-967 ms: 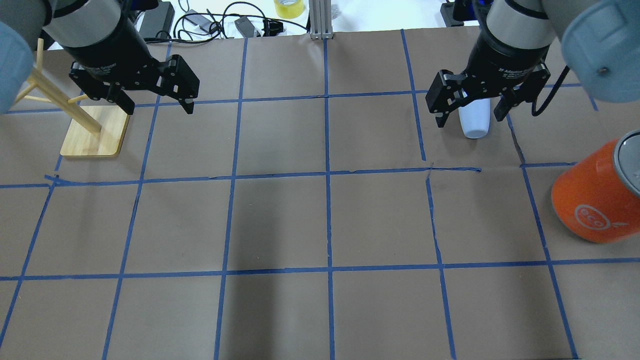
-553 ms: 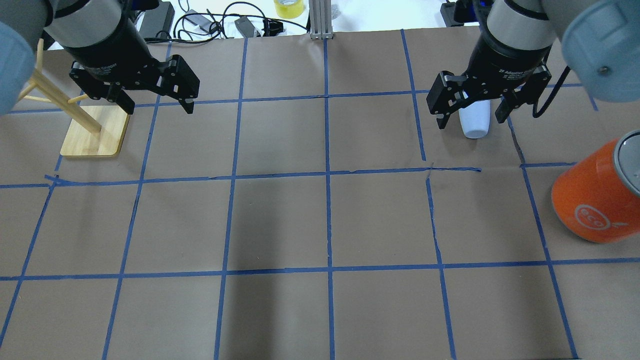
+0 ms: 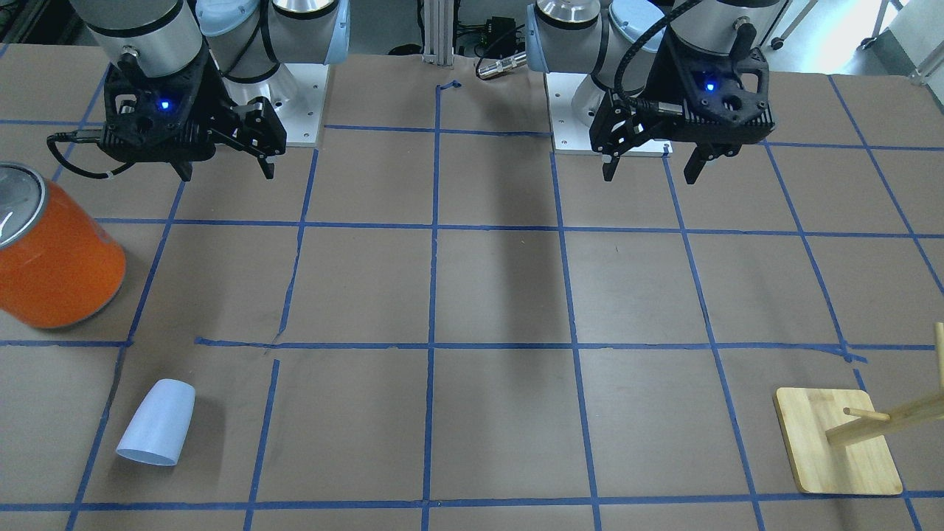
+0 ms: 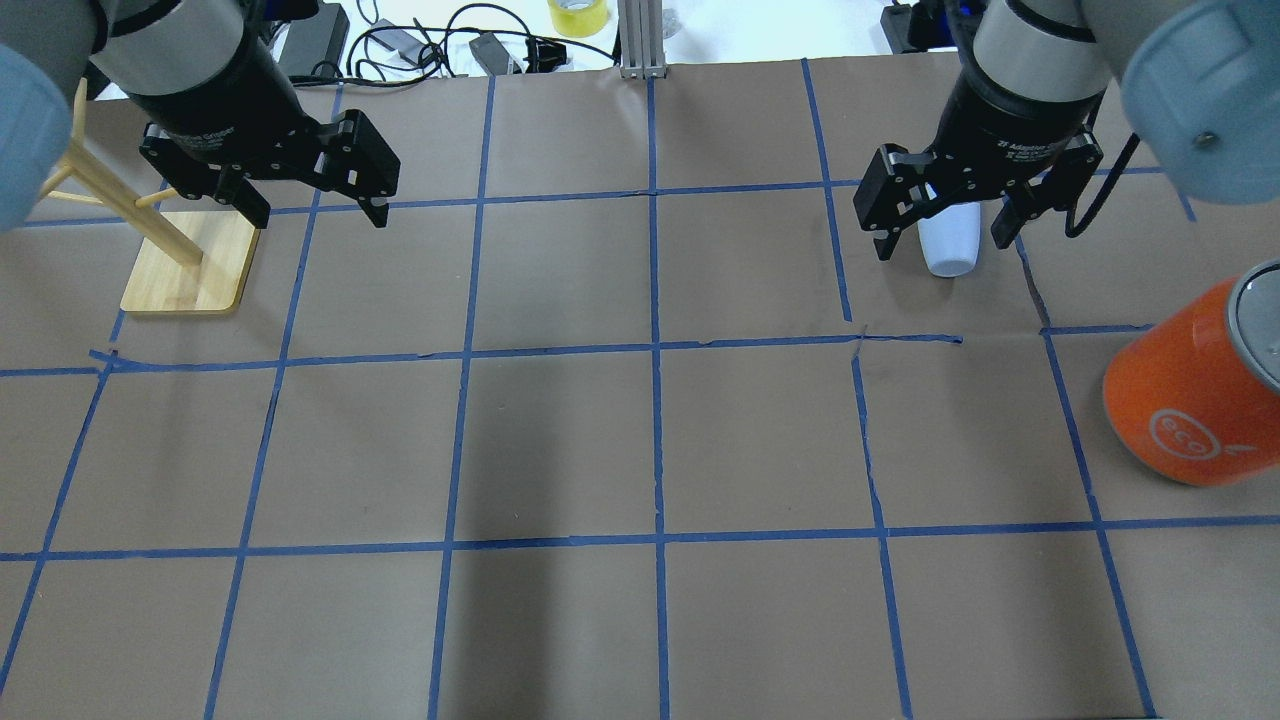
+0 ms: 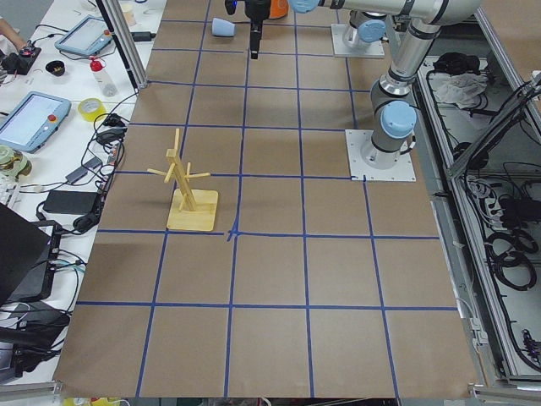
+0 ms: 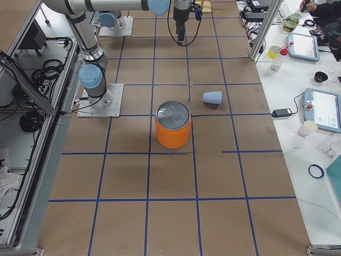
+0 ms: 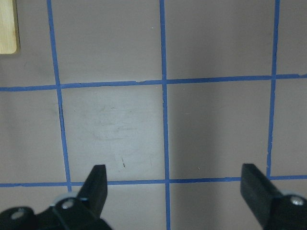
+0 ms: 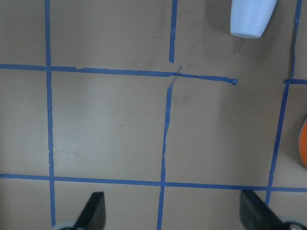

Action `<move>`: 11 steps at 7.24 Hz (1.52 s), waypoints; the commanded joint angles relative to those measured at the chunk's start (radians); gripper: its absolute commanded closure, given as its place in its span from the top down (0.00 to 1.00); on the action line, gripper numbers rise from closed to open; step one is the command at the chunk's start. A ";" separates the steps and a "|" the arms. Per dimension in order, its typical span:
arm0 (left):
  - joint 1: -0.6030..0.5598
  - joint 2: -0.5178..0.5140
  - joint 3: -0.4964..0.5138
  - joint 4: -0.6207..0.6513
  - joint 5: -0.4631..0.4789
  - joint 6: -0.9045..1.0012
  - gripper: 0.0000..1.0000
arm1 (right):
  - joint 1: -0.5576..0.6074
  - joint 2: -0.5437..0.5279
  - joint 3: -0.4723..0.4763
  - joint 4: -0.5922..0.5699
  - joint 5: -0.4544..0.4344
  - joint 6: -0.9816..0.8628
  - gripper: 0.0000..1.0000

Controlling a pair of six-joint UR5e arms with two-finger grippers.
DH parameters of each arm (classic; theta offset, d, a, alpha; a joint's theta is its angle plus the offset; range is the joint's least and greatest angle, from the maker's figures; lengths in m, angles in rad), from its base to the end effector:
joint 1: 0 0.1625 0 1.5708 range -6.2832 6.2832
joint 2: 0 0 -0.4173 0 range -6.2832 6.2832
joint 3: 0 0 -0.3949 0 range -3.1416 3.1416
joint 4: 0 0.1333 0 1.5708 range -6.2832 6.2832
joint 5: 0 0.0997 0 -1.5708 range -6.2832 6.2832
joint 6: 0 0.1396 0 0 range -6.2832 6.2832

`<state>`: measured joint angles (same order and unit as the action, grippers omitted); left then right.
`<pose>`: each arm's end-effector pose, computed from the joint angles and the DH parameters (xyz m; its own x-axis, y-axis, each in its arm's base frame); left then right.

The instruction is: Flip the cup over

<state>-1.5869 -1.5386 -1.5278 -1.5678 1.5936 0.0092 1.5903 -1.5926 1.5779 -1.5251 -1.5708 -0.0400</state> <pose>-0.1380 -0.4885 0.4779 -0.9994 0.0235 -0.0235 0.0252 0.9966 -0.0779 0.1427 -0.4784 0.4429 -0.9982 -0.0594 -0.0012 -0.0595 0.9978 0.0310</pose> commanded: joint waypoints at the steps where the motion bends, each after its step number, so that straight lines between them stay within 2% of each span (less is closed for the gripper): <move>1: -0.001 0.000 -0.002 0.000 -0.001 0.000 1.00 | -0.004 0.000 0.001 -0.004 0.000 0.011 1.00; 4: -0.001 0.000 -0.005 0.002 -0.001 -0.002 1.00 | -0.099 0.028 0.001 -0.045 0.018 0.000 1.00; 5: -0.001 0.000 -0.005 0.002 -0.001 -0.002 1.00 | -0.140 0.069 0.001 -0.131 0.000 -0.009 1.00; 6: -0.001 0.000 -0.005 0.002 -0.003 -0.002 1.00 | -0.165 0.119 -0.001 -0.154 0.006 -0.008 1.00; 10: 0.001 0.000 -0.003 0.002 -0.003 0.000 1.00 | -0.182 0.343 0.001 -0.458 -0.009 -0.051 1.00; 11: 0.001 0.000 -0.003 0.002 -0.003 0.000 1.00 | -0.187 0.391 0.001 -0.495 -0.034 -0.047 1.00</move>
<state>-1.5861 -1.5386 -1.5310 -1.5662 1.5912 0.0092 1.4104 -1.2629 1.5784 -1.9542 -1.5826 -0.0924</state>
